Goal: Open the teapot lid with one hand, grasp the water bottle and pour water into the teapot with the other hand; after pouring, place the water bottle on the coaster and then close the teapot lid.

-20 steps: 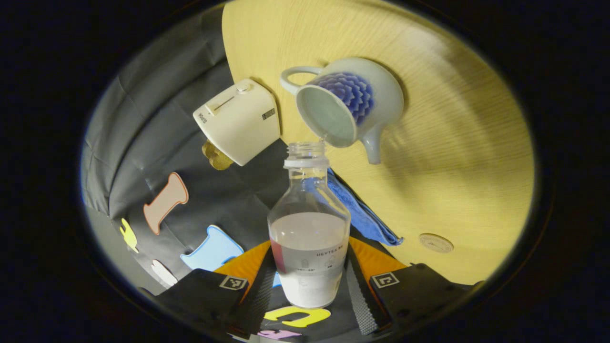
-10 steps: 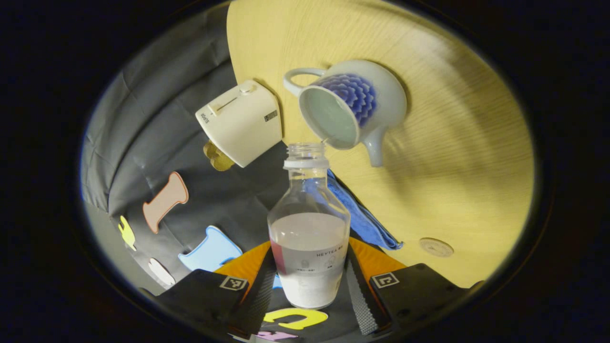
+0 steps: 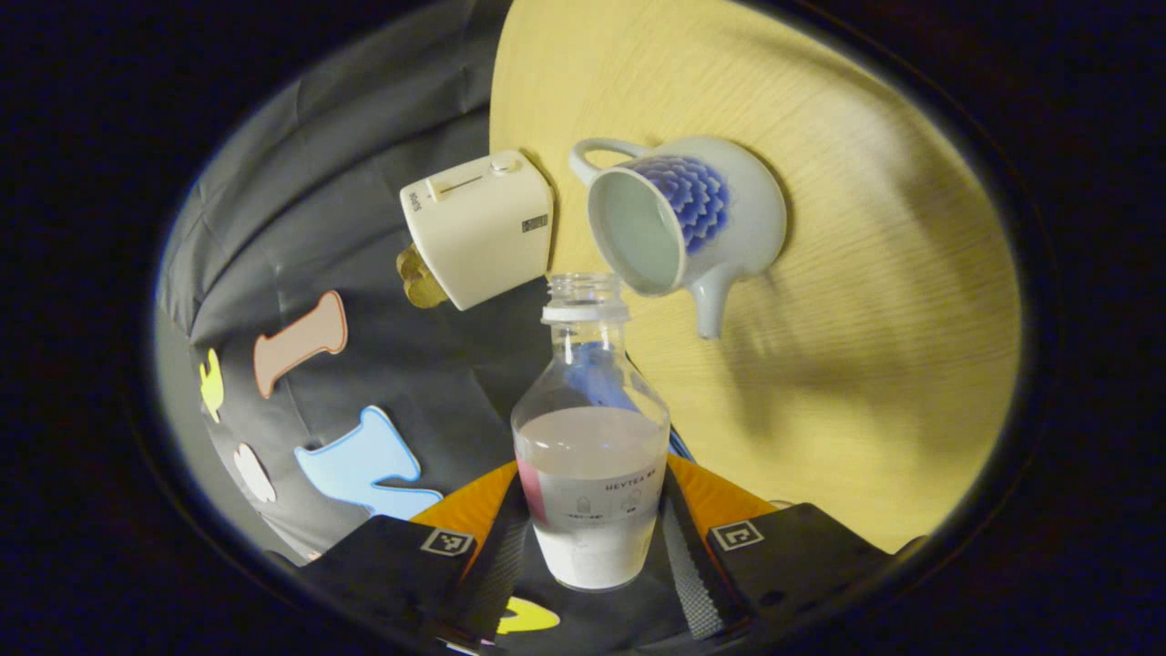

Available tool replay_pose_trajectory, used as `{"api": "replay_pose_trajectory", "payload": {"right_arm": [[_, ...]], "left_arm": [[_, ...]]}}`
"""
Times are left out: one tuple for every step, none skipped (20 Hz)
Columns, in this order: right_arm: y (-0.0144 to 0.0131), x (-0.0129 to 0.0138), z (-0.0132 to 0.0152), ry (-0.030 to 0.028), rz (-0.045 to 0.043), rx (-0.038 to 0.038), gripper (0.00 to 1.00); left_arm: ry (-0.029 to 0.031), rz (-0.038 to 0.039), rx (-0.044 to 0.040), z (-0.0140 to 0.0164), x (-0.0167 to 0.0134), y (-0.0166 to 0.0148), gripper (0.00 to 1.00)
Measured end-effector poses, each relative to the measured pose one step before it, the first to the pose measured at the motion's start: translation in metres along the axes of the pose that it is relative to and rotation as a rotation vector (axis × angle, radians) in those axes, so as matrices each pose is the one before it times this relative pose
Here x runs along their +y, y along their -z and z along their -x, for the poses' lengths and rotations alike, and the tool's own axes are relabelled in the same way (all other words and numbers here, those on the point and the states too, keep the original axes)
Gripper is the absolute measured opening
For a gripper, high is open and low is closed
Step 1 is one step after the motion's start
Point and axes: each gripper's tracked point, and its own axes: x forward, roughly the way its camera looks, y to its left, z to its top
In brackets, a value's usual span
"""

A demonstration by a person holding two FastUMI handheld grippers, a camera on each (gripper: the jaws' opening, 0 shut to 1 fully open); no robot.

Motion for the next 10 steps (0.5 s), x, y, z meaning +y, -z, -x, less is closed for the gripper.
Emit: {"api": "replay_pose_trajectory", "payload": {"right_arm": [[-0.00230,0.00066,0.00009,0.00006,0.00321,-0.00399,0.02],[-0.00129,0.00012,0.00062,0.00008,0.00561,-0.00609,0.02],[-0.00347,0.00092,-0.00008,-0.00061,0.00664,-0.00698,0.02],[-0.00262,0.00067,-0.00016,-0.00237,0.00520,-0.00775,0.02],[-0.00424,0.00079,0.00067,-0.00318,0.00454,-0.00885,0.02],[-0.00384,0.00067,-0.00051,-0.00070,0.00704,-0.01229,0.02],[-0.00493,-0.00001,-0.00131,0.00303,0.00944,-0.01367,0.02],[-0.00559,0.00030,-0.00108,0.00040,0.01027,-0.01338,0.02],[-0.00498,0.00058,-0.00333,0.00105,0.01120,-0.01271,0.02],[-0.00409,0.00008,-0.00321,0.00054,0.00871,-0.01132,0.02]], "left_arm": [[-0.00710,0.04858,-0.01586,0.00141,-0.00010,0.00110,0.87],[-0.00087,0.05540,-0.01548,0.00110,-0.00261,0.00060,0.86],[0.00113,0.06049,-0.01481,0.00422,-0.00295,0.00266,0.86],[-0.00113,0.06177,-0.01109,0.00359,-0.00443,0.00261,0.87],[-0.00212,0.05660,-0.00631,0.00370,-0.00221,0.00600,0.87],[-0.01249,0.04815,-0.00988,0.00371,0.00123,0.00413,0.87],[-0.01639,0.05838,-0.00905,0.00339,-0.00040,0.00523,0.87],[-0.00888,0.06984,-0.00430,0.00557,0.00033,0.00795,0.87],[-0.00308,0.07601,-0.00655,0.00475,-0.00157,0.00639,0.87],[-0.01128,0.08439,-0.00819,0.00515,-0.00072,0.00823,0.87]]}}
